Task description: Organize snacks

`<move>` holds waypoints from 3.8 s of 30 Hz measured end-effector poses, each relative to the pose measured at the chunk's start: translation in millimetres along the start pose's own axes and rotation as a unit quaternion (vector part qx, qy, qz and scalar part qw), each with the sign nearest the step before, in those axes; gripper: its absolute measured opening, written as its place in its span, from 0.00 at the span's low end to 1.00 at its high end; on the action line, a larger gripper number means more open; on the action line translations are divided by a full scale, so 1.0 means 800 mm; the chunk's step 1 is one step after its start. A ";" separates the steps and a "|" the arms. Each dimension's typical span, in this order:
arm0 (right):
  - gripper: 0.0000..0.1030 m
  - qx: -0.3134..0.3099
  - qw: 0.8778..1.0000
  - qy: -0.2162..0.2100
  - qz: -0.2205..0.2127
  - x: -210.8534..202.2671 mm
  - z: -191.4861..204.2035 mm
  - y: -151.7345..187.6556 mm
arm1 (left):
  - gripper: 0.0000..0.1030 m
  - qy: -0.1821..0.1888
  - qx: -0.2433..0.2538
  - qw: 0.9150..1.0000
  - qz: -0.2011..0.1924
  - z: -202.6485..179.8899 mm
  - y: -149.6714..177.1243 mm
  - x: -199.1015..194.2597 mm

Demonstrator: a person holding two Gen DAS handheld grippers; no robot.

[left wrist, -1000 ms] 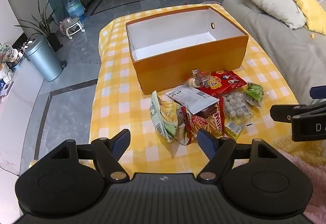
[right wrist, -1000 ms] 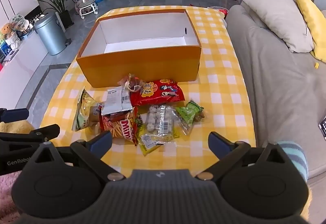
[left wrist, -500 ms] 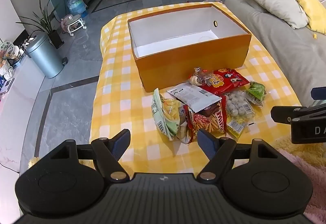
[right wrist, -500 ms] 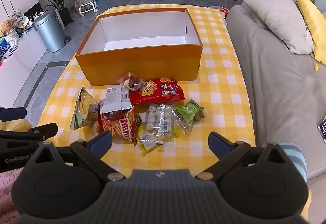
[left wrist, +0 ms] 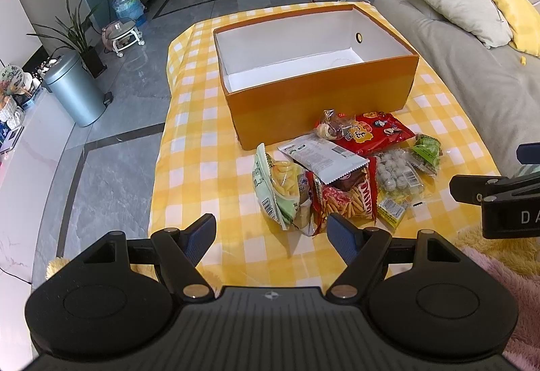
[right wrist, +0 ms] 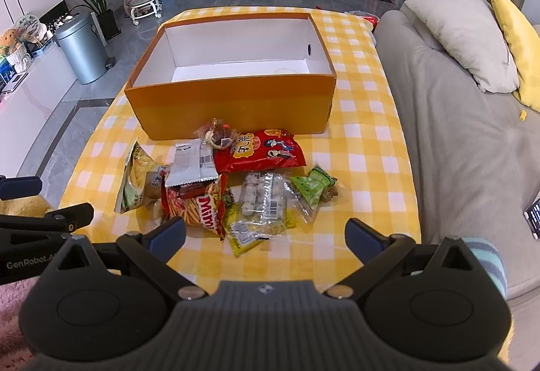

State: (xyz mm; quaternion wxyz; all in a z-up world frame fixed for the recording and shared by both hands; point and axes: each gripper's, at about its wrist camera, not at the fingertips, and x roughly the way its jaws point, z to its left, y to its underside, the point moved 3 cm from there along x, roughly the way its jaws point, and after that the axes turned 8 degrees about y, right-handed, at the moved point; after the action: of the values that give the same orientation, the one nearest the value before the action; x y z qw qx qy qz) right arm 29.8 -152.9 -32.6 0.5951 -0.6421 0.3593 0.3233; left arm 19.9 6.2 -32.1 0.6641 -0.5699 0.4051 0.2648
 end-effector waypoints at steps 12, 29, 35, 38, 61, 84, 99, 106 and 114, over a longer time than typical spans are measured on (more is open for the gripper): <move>0.95 -0.001 1.000 0.004 0.001 0.001 0.000 0.001 | 0.85 0.002 -0.004 1.000 0.005 0.000 0.002 0.002; 0.96 -0.002 1.000 0.007 0.004 0.003 0.000 0.002 | 0.85 0.003 -0.004 1.000 0.005 0.000 0.003 0.002; 0.96 -0.002 1.000 0.007 0.005 0.003 0.000 0.001 | 0.85 0.003 -0.004 1.000 0.005 0.000 0.003 0.002; 0.96 -0.002 1.000 0.007 0.006 0.003 0.001 0.001 | 0.85 0.003 -0.004 1.000 0.006 0.000 0.002 0.001; 0.96 0.010 1.000 -0.016 -0.003 0.005 0.004 -0.001 | 0.81 0.012 -0.011 1.000 0.006 0.001 0.001 0.004; 0.80 -0.001 0.994 -0.100 0.039 0.102 0.040 -0.012 | 0.71 0.074 -0.031 0.996 0.027 0.024 -0.023 0.071; 0.83 -0.060 0.989 -0.109 0.074 0.172 0.084 -0.012 | 0.81 0.105 -0.058 0.991 0.064 0.049 -0.032 0.135; 0.85 -0.076 0.987 -0.117 0.074 0.191 0.102 -0.023 | 0.77 0.103 -0.064 0.989 0.082 0.055 -0.033 0.162; 0.64 -0.123 0.980 -0.128 0.090 0.203 0.125 -0.019 | 0.67 0.109 -0.067 0.988 0.091 0.053 -0.036 0.177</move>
State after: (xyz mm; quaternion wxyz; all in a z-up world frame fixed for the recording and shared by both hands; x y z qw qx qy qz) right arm 130.6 -65.5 -169.7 0.5210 -0.6287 0.2939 0.4969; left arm 128.8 25.6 -134.6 0.5490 -0.5996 0.5067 0.2870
